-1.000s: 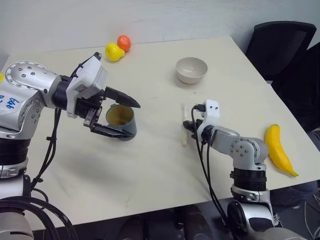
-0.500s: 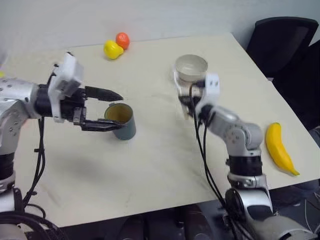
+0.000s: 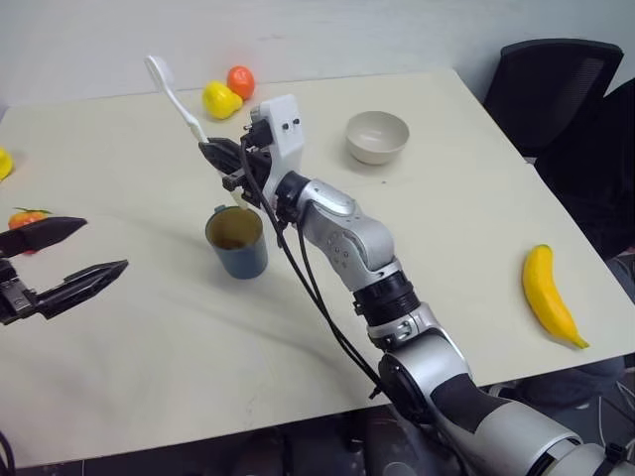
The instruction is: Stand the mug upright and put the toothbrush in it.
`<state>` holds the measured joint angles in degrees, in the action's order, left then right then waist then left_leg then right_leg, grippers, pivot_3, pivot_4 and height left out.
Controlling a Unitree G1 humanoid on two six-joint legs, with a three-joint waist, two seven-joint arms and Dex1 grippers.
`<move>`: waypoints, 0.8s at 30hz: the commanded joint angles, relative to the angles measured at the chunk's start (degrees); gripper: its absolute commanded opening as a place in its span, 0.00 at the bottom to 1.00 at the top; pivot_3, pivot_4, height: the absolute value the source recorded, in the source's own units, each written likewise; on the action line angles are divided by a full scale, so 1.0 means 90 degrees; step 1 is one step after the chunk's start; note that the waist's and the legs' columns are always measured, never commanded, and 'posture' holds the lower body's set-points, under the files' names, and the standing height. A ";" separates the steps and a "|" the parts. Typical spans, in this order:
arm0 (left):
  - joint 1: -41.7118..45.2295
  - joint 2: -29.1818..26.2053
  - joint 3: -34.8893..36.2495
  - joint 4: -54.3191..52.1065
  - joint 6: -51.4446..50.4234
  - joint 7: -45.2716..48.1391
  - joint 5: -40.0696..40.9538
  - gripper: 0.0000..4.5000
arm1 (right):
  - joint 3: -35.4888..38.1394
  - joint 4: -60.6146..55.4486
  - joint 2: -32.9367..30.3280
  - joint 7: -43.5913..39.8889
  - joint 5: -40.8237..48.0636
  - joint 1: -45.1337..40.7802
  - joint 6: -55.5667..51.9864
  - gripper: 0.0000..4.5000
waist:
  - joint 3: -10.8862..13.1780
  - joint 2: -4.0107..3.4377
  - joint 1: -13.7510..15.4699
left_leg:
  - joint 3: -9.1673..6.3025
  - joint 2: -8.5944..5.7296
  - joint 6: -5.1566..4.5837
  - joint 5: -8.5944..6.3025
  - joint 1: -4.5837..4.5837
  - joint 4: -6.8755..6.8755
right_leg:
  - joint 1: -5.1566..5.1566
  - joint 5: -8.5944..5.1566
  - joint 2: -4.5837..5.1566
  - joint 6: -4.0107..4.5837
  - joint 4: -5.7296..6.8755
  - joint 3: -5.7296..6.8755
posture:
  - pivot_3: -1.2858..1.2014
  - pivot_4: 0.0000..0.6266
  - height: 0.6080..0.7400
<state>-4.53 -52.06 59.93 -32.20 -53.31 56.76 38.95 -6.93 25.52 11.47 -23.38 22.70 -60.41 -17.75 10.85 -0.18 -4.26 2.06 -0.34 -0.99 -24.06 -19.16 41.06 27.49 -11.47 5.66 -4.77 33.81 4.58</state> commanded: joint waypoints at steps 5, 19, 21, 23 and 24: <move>-0.0224 -0.0111 0.0396 -0.0277 0.0012 -0.0341 0.0437 0.94 | -0.0273 -0.0081 0.0664 -0.0326 -0.0012 0.0088 0.0295 0.06 | -0.0003 0.0005 -0.0083 | 0.0003 0.0008 0.0012 0.0000 0.0000 -0.0007 | 0.0010 -0.0004 -0.0008 0.0006 0.0001 0.0004 | 0.52 0.24 1.00; 0.0361 -0.0546 -0.0451 0.0346 0.0347 -0.0694 0.0577 0.94 | -0.0452 0.0016 0.0846 -0.0391 0.0020 0.0422 0.0539 0.06 | -0.0002 0.0003 -0.0107 | 0.0004 0.0030 0.0043 0.0001 0.0006 -0.0010 | 0.0016 -0.0019 -0.0025 0.0032 0.0017 0.0009 | 0.52 0.24 1.00; 0.0415 -0.0597 -0.0517 0.0417 0.0382 -0.0699 0.0586 0.94 | -0.0544 0.0097 0.0851 -0.0403 -0.0044 0.0522 0.0624 0.06 | -0.0003 0.0004 -0.0107 | 0.0004 0.0030 0.0043 0.0001 0.0006 -0.0010 | 0.0016 -0.0019 -0.0026 0.0033 0.0017 0.0013 | 0.52 0.24 1.00; 0.0428 -0.0631 -0.0574 0.0457 0.0409 -0.0674 0.0595 0.94 | -0.0581 0.0106 0.0873 -0.0446 0.0016 0.0610 0.0599 0.06 | -0.0002 0.0003 -0.0107 | 0.0005 0.0030 0.0043 0.0001 0.0006 -0.0009 | 0.0016 -0.0019 -0.0026 0.0033 0.0017 0.0025 | 0.52 0.24 1.00; 0.0436 -0.0642 -0.0614 0.0474 0.0427 -0.0667 0.0589 0.94 | -0.0621 0.0096 0.0885 -0.0494 0.0035 0.0657 0.0609 0.12 | -0.0002 0.0003 -0.0108 | 0.0005 0.0030 0.0043 0.0001 0.0006 -0.0009 | 0.0016 -0.0019 -0.0026 0.0033 0.0018 0.0025 | 0.52 0.24 1.00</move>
<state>-0.89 -56.89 54.09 -28.27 -50.59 50.71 43.64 -12.23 27.43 11.53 -26.89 21.97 -57.57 -13.61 10.83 -0.15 -5.23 2.11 -0.07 -0.60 -24.05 -19.11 40.98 27.63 -11.64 5.42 -4.48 33.97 4.81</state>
